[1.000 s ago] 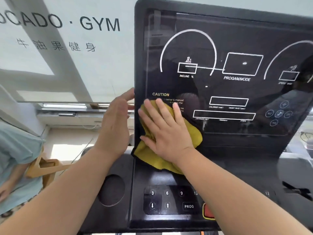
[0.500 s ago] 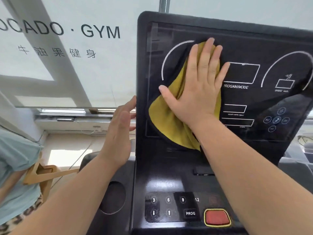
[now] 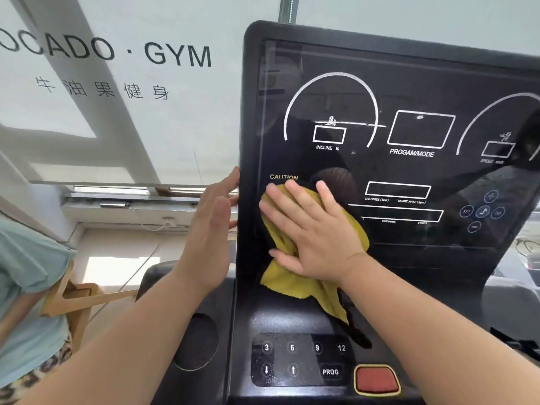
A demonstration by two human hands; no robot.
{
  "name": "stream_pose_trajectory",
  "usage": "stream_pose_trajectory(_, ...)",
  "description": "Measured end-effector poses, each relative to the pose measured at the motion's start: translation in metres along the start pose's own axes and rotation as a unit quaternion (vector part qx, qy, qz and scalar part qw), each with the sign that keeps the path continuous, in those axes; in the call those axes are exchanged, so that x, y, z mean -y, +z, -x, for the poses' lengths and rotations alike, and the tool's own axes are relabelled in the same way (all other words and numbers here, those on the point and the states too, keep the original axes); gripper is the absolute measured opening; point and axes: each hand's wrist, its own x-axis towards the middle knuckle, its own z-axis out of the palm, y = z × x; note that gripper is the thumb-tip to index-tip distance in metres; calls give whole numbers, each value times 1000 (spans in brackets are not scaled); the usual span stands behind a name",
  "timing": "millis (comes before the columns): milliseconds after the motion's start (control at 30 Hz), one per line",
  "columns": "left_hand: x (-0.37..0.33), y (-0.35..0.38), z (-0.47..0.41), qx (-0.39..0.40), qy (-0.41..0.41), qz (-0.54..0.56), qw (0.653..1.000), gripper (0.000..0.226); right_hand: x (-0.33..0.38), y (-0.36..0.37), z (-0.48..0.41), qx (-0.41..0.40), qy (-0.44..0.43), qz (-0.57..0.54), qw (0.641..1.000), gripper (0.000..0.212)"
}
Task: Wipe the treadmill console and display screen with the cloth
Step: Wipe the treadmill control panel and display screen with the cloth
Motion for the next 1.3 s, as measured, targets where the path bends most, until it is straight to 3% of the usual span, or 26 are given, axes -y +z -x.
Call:
stream_pose_trajectory(133, 0, -2, 0, 4, -2, 9, 1000, 109, -53, -36, -54, -64, 79, 28, 994, 90)
stream_pose_trajectory(300, 0, 0, 0, -2, -2, 14, 1000, 108, -53, -49, -77, -51, 130, 36, 990, 92)
stream_pose_trajectory(533, 3, -1, 0, -4, -2, 8, 1000, 100, 13, 0, -3, 27, -32, 34, 999, 83)
stream_pose_trajectory(667, 1, -2, 0, 1, -4, 4, 1000, 97, -19, -6, -9, 17, -106, 38, 993, 86)
stream_pose_trajectory(867, 1, 1, 0, -9, -12, 11, 1000, 94, -85, -50, -78, -61, 26, 72, 995, 89)
stream_pose_trajectory(1033, 5, 3, 1, -16, -13, 7, 1000, 94, -57, -48, -78, -53, 93, 55, 993, 93)
stream_pose_trajectory(1200, 4, 4, 2, -23, -17, 16, 999, 97, -3, -7, -22, 14, -43, 45, 998, 89)
stream_pose_trajectory(1300, 4, 3, 2, -14, -16, 8, 1000, 98, -8, -1, -7, 24, -119, 45, 992, 85)
